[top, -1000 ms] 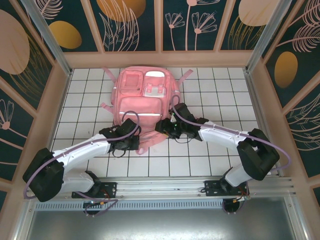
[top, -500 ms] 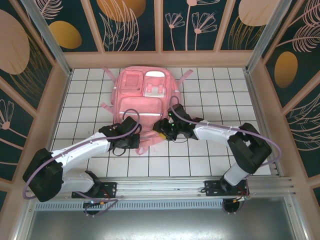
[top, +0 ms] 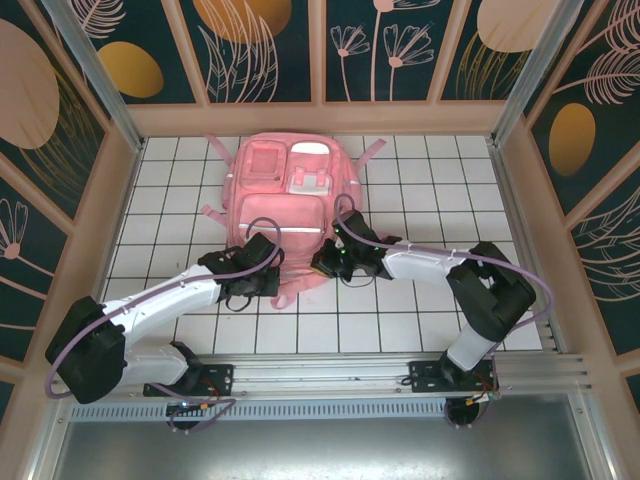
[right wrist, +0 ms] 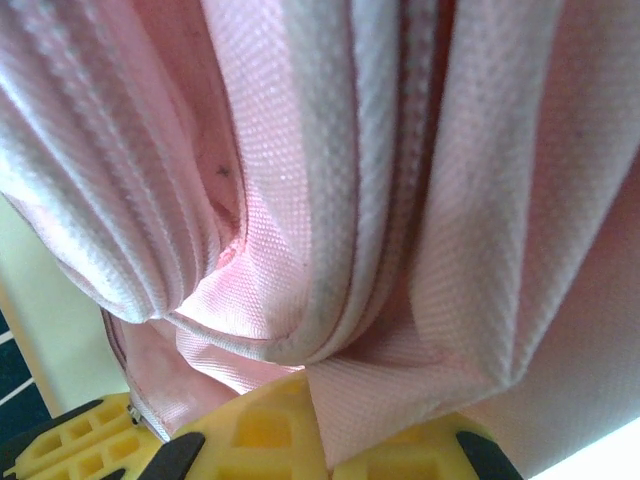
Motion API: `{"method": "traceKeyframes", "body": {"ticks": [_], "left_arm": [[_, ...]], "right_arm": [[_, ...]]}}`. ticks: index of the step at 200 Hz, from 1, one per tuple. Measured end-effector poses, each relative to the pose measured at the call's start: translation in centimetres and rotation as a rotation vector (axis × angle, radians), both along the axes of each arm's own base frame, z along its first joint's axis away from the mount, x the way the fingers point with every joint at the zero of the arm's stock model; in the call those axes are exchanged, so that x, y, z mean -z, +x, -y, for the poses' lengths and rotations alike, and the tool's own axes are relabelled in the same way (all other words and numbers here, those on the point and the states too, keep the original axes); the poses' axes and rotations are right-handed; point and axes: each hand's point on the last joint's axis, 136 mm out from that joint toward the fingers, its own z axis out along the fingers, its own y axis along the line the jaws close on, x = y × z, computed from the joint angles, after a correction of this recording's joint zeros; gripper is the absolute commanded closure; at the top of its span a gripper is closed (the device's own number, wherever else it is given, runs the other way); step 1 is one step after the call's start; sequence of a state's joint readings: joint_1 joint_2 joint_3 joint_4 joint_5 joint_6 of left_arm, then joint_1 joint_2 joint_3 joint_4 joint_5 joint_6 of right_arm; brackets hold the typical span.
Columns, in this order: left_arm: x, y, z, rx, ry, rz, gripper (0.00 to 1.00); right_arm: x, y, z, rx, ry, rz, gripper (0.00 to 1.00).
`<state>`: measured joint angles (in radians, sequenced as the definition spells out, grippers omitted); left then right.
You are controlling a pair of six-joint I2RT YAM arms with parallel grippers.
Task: Pack the student bag
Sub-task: Zip the student bag at the center of the table.
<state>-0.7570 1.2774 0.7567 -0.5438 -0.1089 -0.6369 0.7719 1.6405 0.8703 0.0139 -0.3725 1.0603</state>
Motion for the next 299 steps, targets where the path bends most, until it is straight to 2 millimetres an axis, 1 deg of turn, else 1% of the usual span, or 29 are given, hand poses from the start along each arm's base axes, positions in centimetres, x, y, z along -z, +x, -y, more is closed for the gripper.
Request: {"method": "traceKeyframes", "body": {"ticks": [41, 74, 91, 109, 123, 167, 185, 199, 218, 237, 243, 257, 272, 288, 299], "left_arm": [[0.5, 0.5, -0.6, -0.007, 0.054, 0.017, 1.0], [1.0, 0.8, -0.9, -0.011, 0.083, 0.025, 1.0], [0.9, 1.0, -0.6, -0.005, 0.079, 0.031, 1.0], [0.8, 1.2, -0.4, 0.0, 0.081, 0.04, 1.0], [0.9, 1.4, -0.4, 0.001, 0.084, 0.043, 1.0], [0.4, 2.4, 1.2, 0.008, 0.01, 0.06, 1.0], [0.6, 2.8, 0.9, -0.008, 0.009, 0.054, 1.0], [0.9, 3.1, 1.0, -0.01, 0.003, 0.049, 1.0], [1.1, 3.1, 1.2, -0.007, -0.01, 0.034, 1.0], [1.2, 3.0, 1.2, -0.009, -0.028, 0.016, 1.0], [1.1, 3.0, 1.3, -0.007, -0.037, 0.011, 1.0], [1.1, 2.8, 1.6, 0.001, -0.055, 0.0, 1.0], [0.7, 2.7, 2.1, 0.012, -0.075, -0.004, 1.0], [-0.1, 2.8, 3.2, 0.032, -0.097, 0.004, 1.0], [-0.9, 2.8, 4.3, 0.057, -0.12, 0.012, 1.0]], "right_arm": [[-0.5, 0.3, 0.8, -0.01, -0.021, 0.04, 1.0], [-0.9, 1.0, 2.4, -0.01, -0.039, 0.074, 1.0], [-0.9, 1.3, 3.1, -0.011, -0.056, 0.094, 1.0], [-0.9, 1.7, 4.3, -0.002, -0.066, 0.114, 1.0], [-0.9, 2.1, 5.6, 0.016, -0.073, 0.123, 1.0], [-0.8, 3.3, 8.2, 0.035, -0.071, 0.138, 1.0], [-0.7, 3.8, 9.4, 0.051, -0.088, 0.144, 1.0], [-0.6, 3.9, 9.7, 0.048, -0.101, 0.152, 0.92], [-0.5, 4.1, 10.1, 0.051, -0.13, 0.162, 0.71], [-0.1, 4.6, 11.9, 0.093, -0.202, 0.163, 0.5], [-0.2, 4.7, 12.3, 0.107, -0.223, 0.163, 0.45], [-1.0, 4.8, 12.9, 0.132, -0.255, 0.179, 0.43], [-3.1, 4.7, 12.7, 0.15, -0.236, 0.213, 0.43], [-5.6, 4.2, 12.0, 0.17, -0.172, 0.242, 0.48], [-6.7, 3.7, 11.3, 0.18, -0.124, 0.233, 0.52]]}}
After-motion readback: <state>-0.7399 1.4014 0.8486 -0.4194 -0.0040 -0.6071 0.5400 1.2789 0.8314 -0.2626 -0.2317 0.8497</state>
